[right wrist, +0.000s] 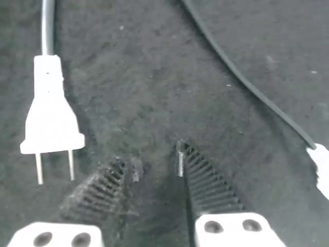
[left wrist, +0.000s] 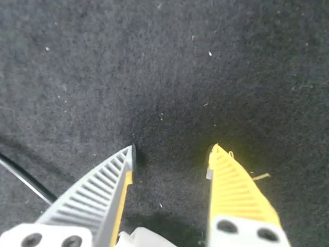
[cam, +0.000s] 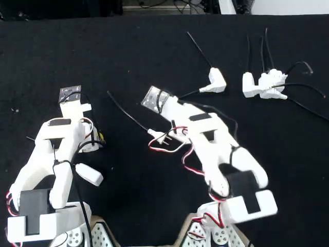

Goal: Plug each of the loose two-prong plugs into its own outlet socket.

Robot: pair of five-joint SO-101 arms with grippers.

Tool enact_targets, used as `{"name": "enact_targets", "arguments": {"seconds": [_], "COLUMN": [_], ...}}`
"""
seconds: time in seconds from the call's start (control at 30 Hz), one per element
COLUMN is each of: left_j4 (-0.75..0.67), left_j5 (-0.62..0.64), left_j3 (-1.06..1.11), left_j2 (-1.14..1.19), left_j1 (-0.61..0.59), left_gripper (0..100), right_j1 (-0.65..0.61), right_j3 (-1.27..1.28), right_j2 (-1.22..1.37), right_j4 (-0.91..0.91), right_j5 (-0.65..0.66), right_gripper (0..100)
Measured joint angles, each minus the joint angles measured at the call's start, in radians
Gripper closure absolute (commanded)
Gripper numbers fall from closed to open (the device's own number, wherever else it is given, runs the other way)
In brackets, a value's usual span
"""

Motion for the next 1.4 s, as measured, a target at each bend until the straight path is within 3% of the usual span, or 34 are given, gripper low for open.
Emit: {"name": "enact_targets", "arguments": {"seconds": [0.27,0.67,1.03,1.2,1.4], "left_j4": [-0.002,-0.002,-0.002,-0.002,-0.002], "left_j5": [0.0,0.0,0.0,0.0,0.0], "left_j3": [0.0,0.002,0.002,0.002,0.002], "left_j2": [0.0,0.0,0.0,0.0,0.0], "left_j1": [0.0,0.0,0.0,0.0,0.0], "left_gripper": [77,77,77,77,77], "right_j1": [-0.075,-0.27,-0.272,-0.316,-0.414], "right_j3": [0.002,0.17,0.216,0.232,0.204], "right_j2": [-0.057,-0.259,-0.543,-0.52,-0.377], "right_j4": [0.137,0.153,0.12,0.032,0.023], "right_j5": [0.005,0.005,-0.281,-0.405,-0.43], "right_gripper": [88.5,88.5,88.5,88.5,88.5]}}
